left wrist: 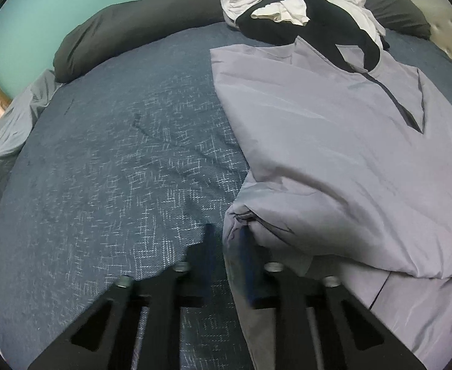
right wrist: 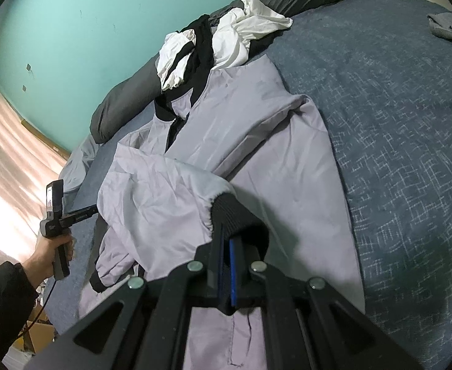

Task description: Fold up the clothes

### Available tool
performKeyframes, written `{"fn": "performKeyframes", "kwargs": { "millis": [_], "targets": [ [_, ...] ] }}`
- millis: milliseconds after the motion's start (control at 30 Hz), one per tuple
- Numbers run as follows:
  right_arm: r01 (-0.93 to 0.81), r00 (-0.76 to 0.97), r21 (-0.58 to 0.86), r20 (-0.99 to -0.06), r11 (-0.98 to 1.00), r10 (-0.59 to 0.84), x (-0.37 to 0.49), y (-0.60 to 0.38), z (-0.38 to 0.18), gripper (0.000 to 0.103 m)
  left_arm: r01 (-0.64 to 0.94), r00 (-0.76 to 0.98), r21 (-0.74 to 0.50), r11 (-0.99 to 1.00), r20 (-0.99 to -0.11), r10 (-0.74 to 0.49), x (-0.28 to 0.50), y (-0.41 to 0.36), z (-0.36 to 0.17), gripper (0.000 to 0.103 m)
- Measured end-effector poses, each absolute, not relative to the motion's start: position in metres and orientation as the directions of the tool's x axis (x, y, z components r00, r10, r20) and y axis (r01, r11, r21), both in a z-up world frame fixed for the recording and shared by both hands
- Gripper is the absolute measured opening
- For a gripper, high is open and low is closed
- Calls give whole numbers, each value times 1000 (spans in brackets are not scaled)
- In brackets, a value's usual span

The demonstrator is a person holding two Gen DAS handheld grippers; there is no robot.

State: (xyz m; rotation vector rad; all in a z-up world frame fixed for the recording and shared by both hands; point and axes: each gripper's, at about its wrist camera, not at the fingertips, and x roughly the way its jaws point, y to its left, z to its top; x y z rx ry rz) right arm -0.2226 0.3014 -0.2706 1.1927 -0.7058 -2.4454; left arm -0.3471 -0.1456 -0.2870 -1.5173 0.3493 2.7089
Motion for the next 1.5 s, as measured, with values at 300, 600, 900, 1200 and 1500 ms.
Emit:
{"fn": "performKeyframes", "kwargs": {
  "millis": [300, 600, 900, 1200, 1500],
  "targets": [
    [74, -594, 567, -635, -820, -493, -223, 302, -271, 3, -108, -567, 149, -983, -821, -62, -340, -152, -279, 2],
    [76, -575, 558, -653, -826, -494, -225, 302, -273, 3, -20, -536, 35, -999, -844, -19, -338, -173, -286, 2],
    [47, -539, 533, -698, -845, -471, -224, 306, -273, 3, 8, -532, -58, -998, -846, 45, -340, -183, -282, 5],
    [-11, -551, 455, -746, -890, -374, -212, 327, -247, 7, 20, -617, -153, -988, -779, 108, -313, -203, -277, 5],
    [197, -510, 411, -733, -890, -451, -289, 257, -190, 35, 35, -677, -265, -964, -716, 172, -294, -209, -284, 6]
  ]
}}
